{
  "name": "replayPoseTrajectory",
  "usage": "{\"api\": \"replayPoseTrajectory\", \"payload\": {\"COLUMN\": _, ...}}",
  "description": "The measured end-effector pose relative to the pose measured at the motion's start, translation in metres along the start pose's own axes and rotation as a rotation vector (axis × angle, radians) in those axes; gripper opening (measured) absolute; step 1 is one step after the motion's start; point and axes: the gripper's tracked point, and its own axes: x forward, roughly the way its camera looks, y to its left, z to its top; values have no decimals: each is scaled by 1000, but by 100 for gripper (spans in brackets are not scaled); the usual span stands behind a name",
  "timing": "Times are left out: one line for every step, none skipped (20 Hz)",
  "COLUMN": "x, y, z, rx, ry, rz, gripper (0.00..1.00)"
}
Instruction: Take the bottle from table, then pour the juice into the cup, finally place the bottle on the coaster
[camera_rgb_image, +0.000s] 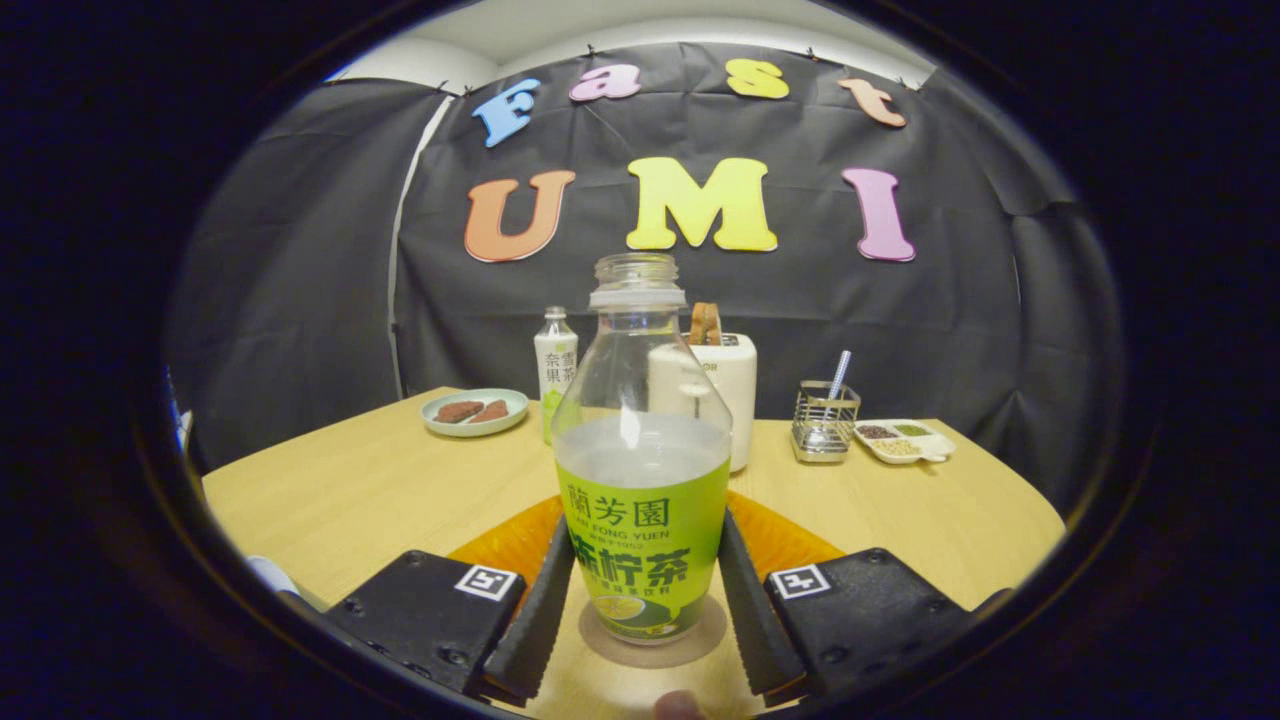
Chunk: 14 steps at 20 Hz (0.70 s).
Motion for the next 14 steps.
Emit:
{"api": "replayPoseTrajectory", "payload": {"x": 0, "y": -1, "z": -1, "rx": -1, "ry": -1, "rz": -2, "gripper": 78}}
{"api": "replayPoseTrajectory", "payload": {"x": 2, "y": -1, "z": -1, "rx": -2, "ry": -3, "rz": -4, "gripper": 78}}
{"api": "replayPoseTrajectory", "payload": {"x": 4, "y": -3, "z": -2, "rx": -1, "ry": -4, "rz": -5, "gripper": 78}}
{"api": "replayPoseTrajectory", "payload": {"x": 6, "y": -3, "z": -3, "rx": -1, "ry": -2, "rz": -7, "gripper": 78}}
{"api": "replayPoseTrajectory", "payload": {"x": 7, "y": -4, "z": -4, "rx": -1, "ry": 1, "rz": -7, "gripper": 78}}
{"api": "replayPoseTrajectory", "payload": {"x": 5, "y": -4, "z": -5, "rx": -3, "ry": -3, "rz": -8, "gripper": 78}}
{"api": "replayPoseTrajectory", "payload": {"x": 5, "y": -3, "z": -5, "rx": -7, "ry": -10, "rz": -7, "gripper": 78}}
{"api": "replayPoseTrajectory", "payload": {"x": 5, "y": -4, "z": -6, "rx": -11, "ry": -13, "rz": -6, "gripper": 78}}
{"api": "replayPoseTrajectory", "payload": {"x": 7, "y": -4, "z": -6, "rx": -10, "ry": -14, "rz": -5, "gripper": 78}}
{"api": "replayPoseTrajectory", "payload": {"x": 8, "y": -3, "z": -9, "rx": -8, "ry": -11, "rz": -4, "gripper": 78}}
{"api": "replayPoseTrajectory", "payload": {"x": 8, "y": -4, "z": -10, "rx": -5, "ry": -8, "rz": -6, "gripper": 79}}
{"api": "replayPoseTrajectory", "payload": {"x": 7, "y": -4, "z": -8, "rx": 0, "ry": -15, "rz": -6, "gripper": 80}}
{"api": "replayPoseTrajectory", "payload": {"x": 8, "y": -4, "z": -7, "rx": 3, "ry": -15, "rz": -5, "gripper": 81}}
{"api": "replayPoseTrajectory", "payload": {"x": 7, "y": -4, "z": -7, "rx": 3, "ry": -15, "rz": -5, "gripper": 82}}
